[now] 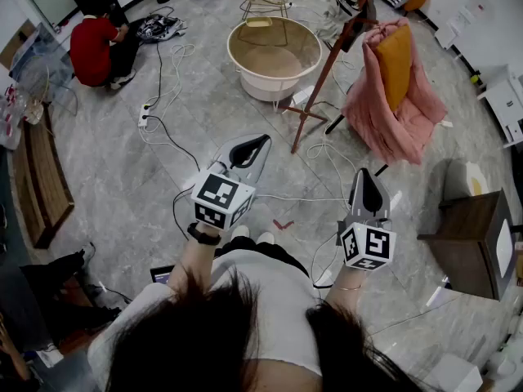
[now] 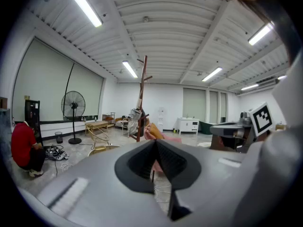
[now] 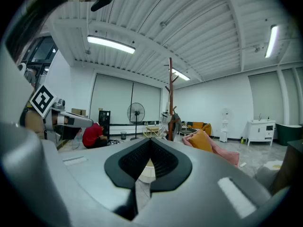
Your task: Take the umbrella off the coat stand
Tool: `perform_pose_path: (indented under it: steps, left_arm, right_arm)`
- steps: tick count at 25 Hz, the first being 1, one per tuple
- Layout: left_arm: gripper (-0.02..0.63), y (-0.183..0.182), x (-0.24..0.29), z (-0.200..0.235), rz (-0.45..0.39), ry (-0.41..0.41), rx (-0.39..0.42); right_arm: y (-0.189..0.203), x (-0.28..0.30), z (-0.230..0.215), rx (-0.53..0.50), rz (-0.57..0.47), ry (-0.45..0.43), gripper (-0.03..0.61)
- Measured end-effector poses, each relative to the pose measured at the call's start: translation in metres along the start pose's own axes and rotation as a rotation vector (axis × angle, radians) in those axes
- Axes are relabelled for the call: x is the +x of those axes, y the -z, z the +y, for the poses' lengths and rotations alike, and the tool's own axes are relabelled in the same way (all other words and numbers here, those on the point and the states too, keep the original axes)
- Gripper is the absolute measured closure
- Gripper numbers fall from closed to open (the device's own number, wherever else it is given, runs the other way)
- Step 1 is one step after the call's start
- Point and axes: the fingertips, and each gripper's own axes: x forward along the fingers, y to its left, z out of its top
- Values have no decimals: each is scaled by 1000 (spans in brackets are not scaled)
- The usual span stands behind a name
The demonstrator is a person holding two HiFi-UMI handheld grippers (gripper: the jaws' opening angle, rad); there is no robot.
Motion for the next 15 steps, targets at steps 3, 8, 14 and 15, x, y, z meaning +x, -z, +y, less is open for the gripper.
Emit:
perform_pose_path:
  steps: [3, 8, 14, 15]
  left_arm:
    - [555, 0, 1, -9, -6, -14, 3]
    - [555, -1, 1, -18, -19, -39, 6]
    - [554, -2, 7, -23, -41, -43, -30]
    - [554, -3, 9, -23, -45, -34, -36]
  right_arm:
    - [-3, -8, -12, 11, -16, 3, 575]
    - [-7, -15, -19, 27, -55, -18, 575]
    - [3, -13, -22, 35, -34, -25, 575]
    - [4, -11, -22, 37, -31, -27, 575]
